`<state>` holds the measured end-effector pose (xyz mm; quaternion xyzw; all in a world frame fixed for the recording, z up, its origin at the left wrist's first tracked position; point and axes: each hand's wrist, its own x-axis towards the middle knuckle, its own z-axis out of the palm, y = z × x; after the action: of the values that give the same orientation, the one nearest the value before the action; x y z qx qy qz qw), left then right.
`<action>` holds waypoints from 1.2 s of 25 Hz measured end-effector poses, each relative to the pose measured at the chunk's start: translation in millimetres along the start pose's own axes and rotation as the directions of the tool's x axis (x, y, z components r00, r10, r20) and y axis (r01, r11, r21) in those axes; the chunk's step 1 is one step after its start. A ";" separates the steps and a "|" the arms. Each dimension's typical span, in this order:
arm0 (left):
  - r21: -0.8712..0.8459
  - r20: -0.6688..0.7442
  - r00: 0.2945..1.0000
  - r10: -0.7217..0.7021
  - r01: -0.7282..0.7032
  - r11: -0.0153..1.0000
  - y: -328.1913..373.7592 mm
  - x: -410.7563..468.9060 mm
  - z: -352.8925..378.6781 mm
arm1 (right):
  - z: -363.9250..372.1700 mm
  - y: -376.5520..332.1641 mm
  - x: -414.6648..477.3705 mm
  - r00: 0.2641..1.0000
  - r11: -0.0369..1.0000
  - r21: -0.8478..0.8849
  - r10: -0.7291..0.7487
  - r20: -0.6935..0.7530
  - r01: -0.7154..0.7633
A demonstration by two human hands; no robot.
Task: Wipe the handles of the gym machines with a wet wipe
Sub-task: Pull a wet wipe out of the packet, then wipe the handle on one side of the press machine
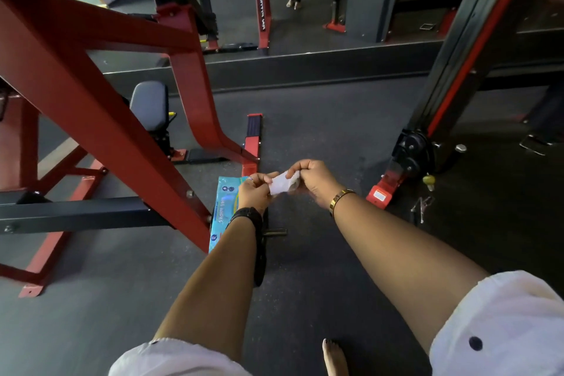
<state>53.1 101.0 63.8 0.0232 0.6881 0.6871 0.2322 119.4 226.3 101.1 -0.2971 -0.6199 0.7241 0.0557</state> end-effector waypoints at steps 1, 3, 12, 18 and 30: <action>-0.009 0.003 1.000 -0.007 0.007 1.000 -2.6 -2.2 3.9 | -3.9 1.4 -6.9 1.000 1.000 0.008 0.005 -0.024 -0.005; -0.022 0.008 1.000 -0.005 0.006 1.000 -3.1 -4.8 16.3 | -15.1 2.2 -14.3 0.999 1.000 0.014 0.000 -0.048 0.001; -0.246 0.106 0.980 -0.167 0.188 0.951 24.7 11.8 117.6 | -99.9 -29.3 16.3 0.996 0.987 0.157 -0.023 -0.086 0.036; 0.026 0.160 0.986 0.044 -0.049 0.998 36.3 80.8 221.9 | -197.7 -58.6 93.5 0.984 0.985 -0.044 -0.170 -0.060 0.167; 0.030 0.137 0.986 0.098 -0.103 0.994 88.0 177.2 359.3 | -315.8 -125.9 201.4 0.970 0.987 0.046 -0.140 -0.199 0.152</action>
<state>-3.9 503.9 115.6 0.1090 0.6813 0.6819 0.2429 76.3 618.1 128.3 -0.3183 -0.6092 0.7041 0.1786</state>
